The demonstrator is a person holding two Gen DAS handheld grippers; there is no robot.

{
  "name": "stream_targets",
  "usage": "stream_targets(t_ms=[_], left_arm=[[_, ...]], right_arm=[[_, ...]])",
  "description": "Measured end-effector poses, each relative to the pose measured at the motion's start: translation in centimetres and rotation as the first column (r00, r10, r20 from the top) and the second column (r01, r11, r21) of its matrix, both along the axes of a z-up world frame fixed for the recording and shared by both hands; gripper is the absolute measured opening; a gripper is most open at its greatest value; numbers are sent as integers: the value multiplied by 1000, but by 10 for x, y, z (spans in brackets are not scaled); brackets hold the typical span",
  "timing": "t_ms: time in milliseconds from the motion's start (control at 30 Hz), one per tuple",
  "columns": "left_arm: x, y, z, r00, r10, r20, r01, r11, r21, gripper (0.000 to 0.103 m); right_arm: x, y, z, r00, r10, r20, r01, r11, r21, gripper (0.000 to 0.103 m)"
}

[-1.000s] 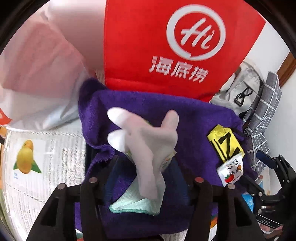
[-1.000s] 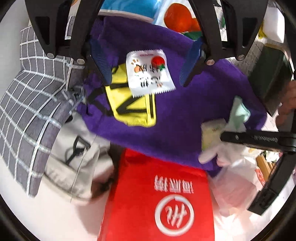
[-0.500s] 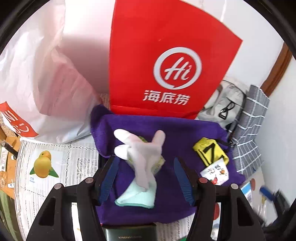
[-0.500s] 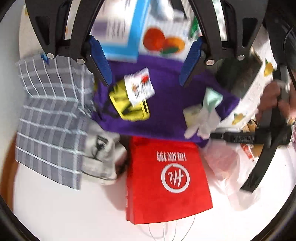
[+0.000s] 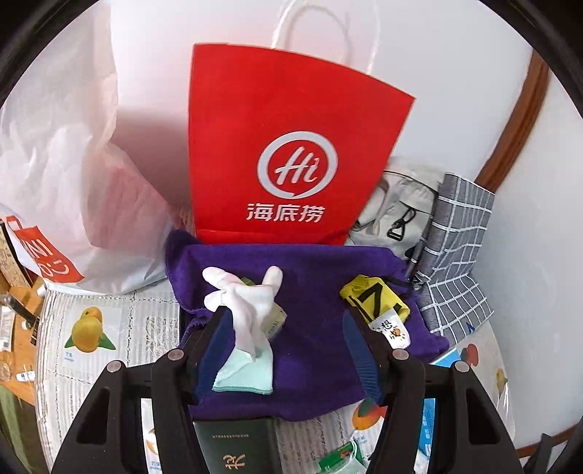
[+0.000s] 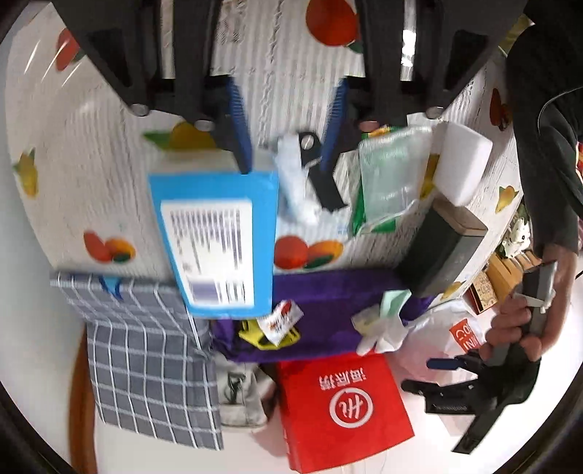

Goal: Organize soft objects
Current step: 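Grasp the white foam block with the left tool while the right tool grasps the white tissue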

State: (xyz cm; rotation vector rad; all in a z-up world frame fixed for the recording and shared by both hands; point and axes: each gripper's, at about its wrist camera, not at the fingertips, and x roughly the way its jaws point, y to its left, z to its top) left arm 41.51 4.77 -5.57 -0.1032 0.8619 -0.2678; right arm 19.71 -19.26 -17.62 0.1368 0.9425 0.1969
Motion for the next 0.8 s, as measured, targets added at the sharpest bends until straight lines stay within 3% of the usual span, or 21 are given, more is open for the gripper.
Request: stream_targets(t_ms=[167, 300, 400, 567, 800], left_arm=[[-18, -11, 6, 1000, -19, 18, 19, 999, 35, 61], [-43, -10, 6, 999, -31, 14, 31, 999, 42, 61], [-69, -5, 0, 999, -41, 10, 40, 996, 83, 62], [-114, 12, -21, 1000, -14, -17, 16, 993, 116, 62], [-163, 25, -57, 995, 28, -94, -17, 993, 119, 62]], right_arm=[[1, 3, -18, 1000, -14, -20, 15, 999, 49, 30], [6, 9, -31, 999, -37, -14, 37, 999, -5, 30], [11, 10, -39, 999, -44, -29, 44, 999, 12, 30], [14, 2, -45, 997, -69, -36, 72, 991, 115, 6], [-11, -2, -25, 998, -51, 29, 46, 987, 152, 3]])
